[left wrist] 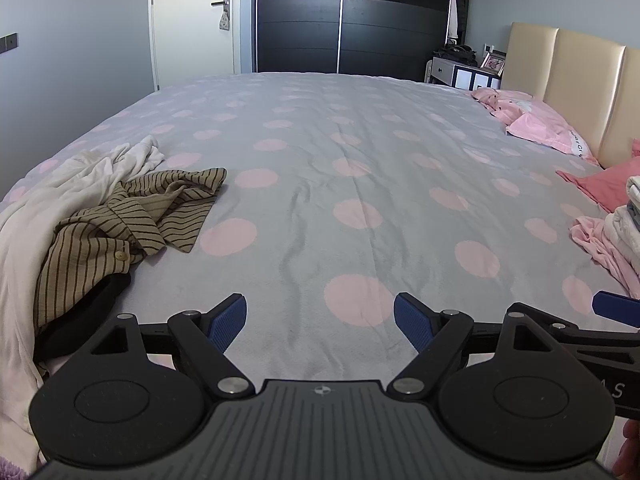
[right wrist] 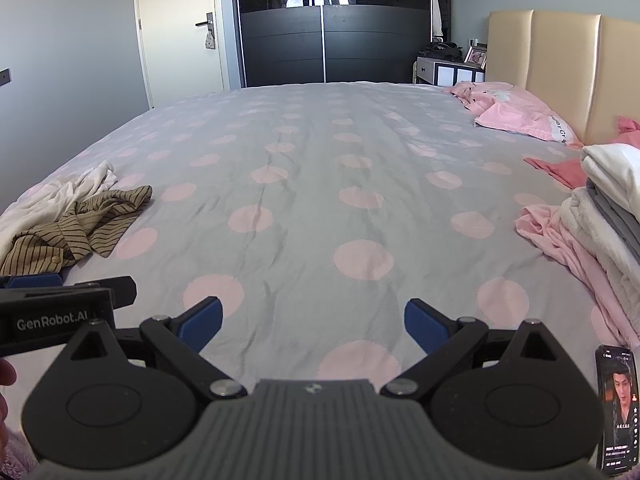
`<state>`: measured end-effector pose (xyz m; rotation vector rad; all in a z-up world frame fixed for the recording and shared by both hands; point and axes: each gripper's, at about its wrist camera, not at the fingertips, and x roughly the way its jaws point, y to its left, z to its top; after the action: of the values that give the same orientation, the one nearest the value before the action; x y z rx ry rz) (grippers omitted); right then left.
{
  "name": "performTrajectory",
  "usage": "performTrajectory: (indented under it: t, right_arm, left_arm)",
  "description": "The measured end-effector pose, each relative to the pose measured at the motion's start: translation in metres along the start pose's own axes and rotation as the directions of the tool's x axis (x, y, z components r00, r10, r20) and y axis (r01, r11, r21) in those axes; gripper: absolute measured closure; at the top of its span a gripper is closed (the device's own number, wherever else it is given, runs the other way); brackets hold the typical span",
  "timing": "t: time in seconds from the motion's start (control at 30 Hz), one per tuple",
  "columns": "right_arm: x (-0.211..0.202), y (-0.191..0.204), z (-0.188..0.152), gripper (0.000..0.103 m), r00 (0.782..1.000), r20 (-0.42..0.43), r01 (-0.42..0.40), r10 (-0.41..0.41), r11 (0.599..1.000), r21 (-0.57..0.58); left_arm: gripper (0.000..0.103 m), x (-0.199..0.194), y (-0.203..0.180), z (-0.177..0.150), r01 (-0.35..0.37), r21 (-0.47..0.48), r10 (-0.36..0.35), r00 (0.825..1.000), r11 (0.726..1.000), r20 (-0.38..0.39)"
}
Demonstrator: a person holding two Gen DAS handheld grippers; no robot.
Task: Fold clothes
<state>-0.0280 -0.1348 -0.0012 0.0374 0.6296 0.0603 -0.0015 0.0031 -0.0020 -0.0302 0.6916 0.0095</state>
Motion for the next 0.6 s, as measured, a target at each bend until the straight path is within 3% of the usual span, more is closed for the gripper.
performTrajectory:
  t: [0.6]
  right_arm:
    - [-0.0015, 0.0008, -0.0005, 0.005, 1.0, 0.001, -0.011, 0.011, 1.0, -0.012]
  left_arm:
    - [0.022, -0.005, -0.0011, -0.0001, 0.001, -0.001, -0.001, 1.0, 1.0, -0.003]
